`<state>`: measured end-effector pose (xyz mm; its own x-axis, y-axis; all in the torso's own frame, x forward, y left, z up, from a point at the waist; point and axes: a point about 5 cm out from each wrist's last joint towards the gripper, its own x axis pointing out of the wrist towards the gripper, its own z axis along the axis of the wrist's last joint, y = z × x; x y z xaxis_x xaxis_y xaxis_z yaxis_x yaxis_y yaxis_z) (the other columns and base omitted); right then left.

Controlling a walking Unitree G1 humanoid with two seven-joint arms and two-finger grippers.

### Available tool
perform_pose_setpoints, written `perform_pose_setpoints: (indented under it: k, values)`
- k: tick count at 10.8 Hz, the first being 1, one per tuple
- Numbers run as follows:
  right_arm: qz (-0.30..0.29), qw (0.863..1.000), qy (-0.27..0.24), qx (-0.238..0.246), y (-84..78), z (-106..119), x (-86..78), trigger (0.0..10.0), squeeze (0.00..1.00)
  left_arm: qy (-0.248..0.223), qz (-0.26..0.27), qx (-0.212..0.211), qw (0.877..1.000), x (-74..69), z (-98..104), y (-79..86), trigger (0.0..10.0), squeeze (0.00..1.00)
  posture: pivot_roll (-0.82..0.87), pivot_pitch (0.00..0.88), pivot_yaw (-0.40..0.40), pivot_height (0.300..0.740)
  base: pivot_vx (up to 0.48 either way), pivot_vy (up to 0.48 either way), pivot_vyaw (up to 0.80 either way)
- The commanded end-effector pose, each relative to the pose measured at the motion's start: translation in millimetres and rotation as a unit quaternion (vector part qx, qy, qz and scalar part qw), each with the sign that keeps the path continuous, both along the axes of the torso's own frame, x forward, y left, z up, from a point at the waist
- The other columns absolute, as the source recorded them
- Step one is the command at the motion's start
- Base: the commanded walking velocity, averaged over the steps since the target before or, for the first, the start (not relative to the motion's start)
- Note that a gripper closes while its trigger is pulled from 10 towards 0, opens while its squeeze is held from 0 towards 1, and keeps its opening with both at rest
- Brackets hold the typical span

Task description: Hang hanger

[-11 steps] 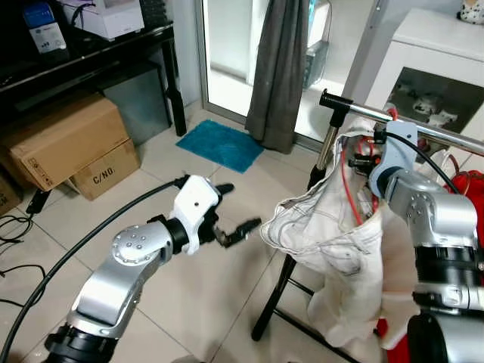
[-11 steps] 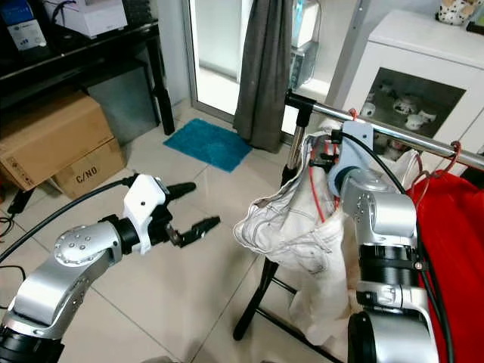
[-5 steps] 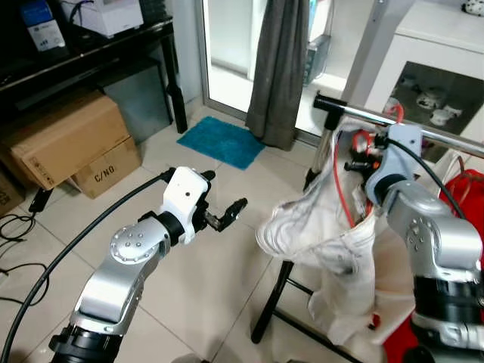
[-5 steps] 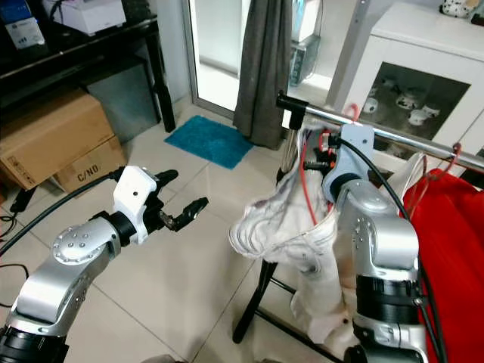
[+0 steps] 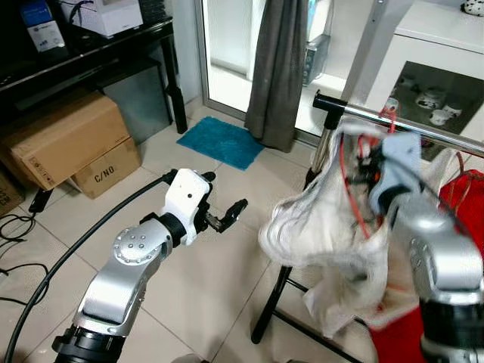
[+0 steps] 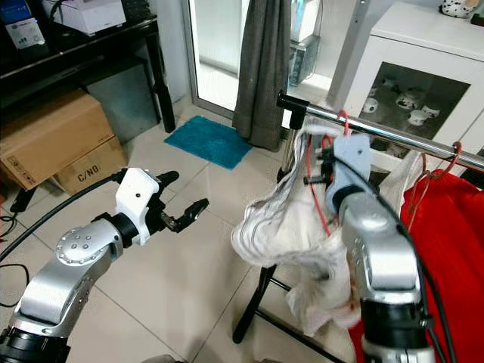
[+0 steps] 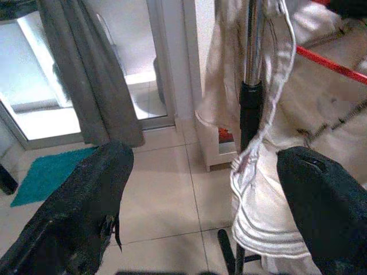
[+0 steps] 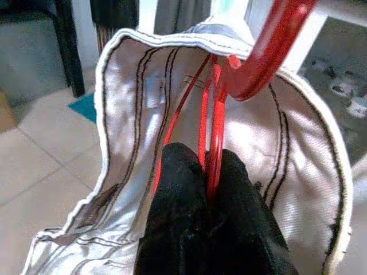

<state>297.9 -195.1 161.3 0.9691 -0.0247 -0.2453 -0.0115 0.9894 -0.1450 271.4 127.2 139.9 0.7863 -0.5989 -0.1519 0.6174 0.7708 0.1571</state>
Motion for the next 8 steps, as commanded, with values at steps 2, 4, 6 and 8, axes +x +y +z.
perform_pose_setpoints:
  k: [2,4,6,8]
  values:
    - [-0.002,0.999,-0.036,-0.001,5.0,10.5,-5.6,0.0,0.00,0.001,0.004,0.002,1.000,0.8,-0.8,-0.5,10.0,0.00,-0.08,0.000,-0.018,0.740,-0.253,0.000,0.00]
    - [-0.009,0.999,-0.029,0.012,11.0,4.1,-12.6,0.0,0.00,0.003,0.009,0.001,1.000,0.8,-2.6,0.2,10.0,0.00,-0.09,0.000,-0.022,0.740,-0.255,0.000,0.00]
    - [-0.013,0.999,-0.019,0.023,13.6,-2.1,-16.7,0.0,0.00,0.006,0.006,-0.001,1.000,0.4,-4.5,-1.3,10.0,0.00,-0.10,0.000,-0.025,0.740,-0.266,0.000,0.00]
    - [-0.006,0.999,-0.025,0.035,15.5,-1.6,-16.9,0.0,0.00,0.005,0.007,-0.003,1.000,1.3,-4.7,-2.0,10.0,0.00,-0.10,0.000,-0.025,0.740,-0.287,0.000,0.00]
